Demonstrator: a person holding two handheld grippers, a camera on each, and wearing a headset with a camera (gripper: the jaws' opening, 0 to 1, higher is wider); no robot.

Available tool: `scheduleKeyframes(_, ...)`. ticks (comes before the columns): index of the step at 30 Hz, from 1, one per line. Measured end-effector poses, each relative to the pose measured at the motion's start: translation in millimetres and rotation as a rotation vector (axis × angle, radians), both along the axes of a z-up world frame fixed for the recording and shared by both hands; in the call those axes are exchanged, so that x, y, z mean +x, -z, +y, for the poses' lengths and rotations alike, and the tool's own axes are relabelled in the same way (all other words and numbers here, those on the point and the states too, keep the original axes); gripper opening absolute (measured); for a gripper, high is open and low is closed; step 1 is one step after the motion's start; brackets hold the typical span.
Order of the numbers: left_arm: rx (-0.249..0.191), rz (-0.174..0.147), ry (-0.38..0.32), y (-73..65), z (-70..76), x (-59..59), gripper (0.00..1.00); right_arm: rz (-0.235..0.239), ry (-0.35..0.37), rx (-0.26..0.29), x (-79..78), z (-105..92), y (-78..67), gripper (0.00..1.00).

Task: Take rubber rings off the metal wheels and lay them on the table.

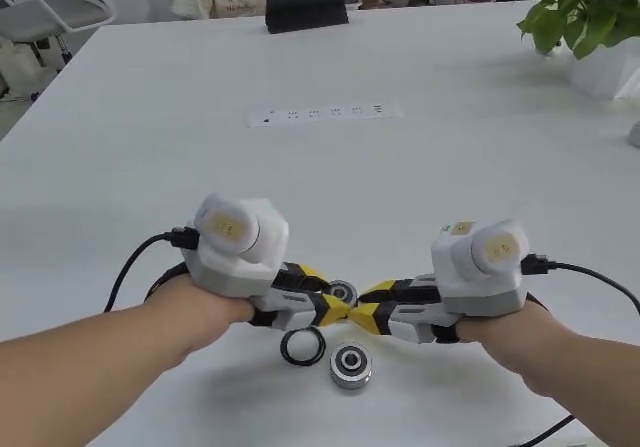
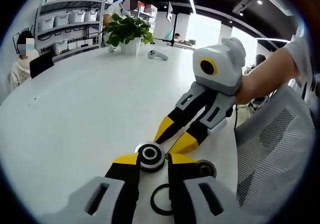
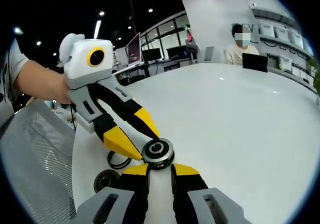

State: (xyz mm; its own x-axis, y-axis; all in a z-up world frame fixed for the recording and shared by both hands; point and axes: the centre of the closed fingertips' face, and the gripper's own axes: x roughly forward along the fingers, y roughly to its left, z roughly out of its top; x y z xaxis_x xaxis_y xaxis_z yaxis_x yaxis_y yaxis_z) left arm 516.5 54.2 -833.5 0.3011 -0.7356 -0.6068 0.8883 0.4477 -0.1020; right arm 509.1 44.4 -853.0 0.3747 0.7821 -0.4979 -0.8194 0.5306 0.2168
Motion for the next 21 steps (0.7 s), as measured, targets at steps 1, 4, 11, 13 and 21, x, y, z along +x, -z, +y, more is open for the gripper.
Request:
scheduleKeyframes(1, 0.003, -0.004, 0.003, 0.1, -0.2, 0.2, 0.15, 0.000, 0.001, 0.000, -0.2, -0.1, -0.1, 0.14)
scheduleKeyframes(4, 0.026, -0.034, 0.020, 1.0, -1.9, -0.3, 0.14, -0.001, 0.002, 0.002, -0.2, -0.2, -0.3, 0.14)
scheduleKeyframes(11, 0.089, -0.103, 0.068, 3.0, -5.7, -0.3, 0.14, -0.005, 0.001, -0.003, 0.2, -0.1, -0.2, 0.13)
scheduleKeyframes(13, 0.086, -0.097, 0.064, 3.3, -5.8, 1.1, 0.14, -0.008, 0.000, -0.007, 0.3, -0.1, -0.1, 0.13)
scheduleKeyframes(21, 0.074, -0.086, 0.057, 3.1, -5.0, 1.4, 0.13, -0.012, 0.004, -0.007, 0.2, 0.6, 0.3, 0.11)
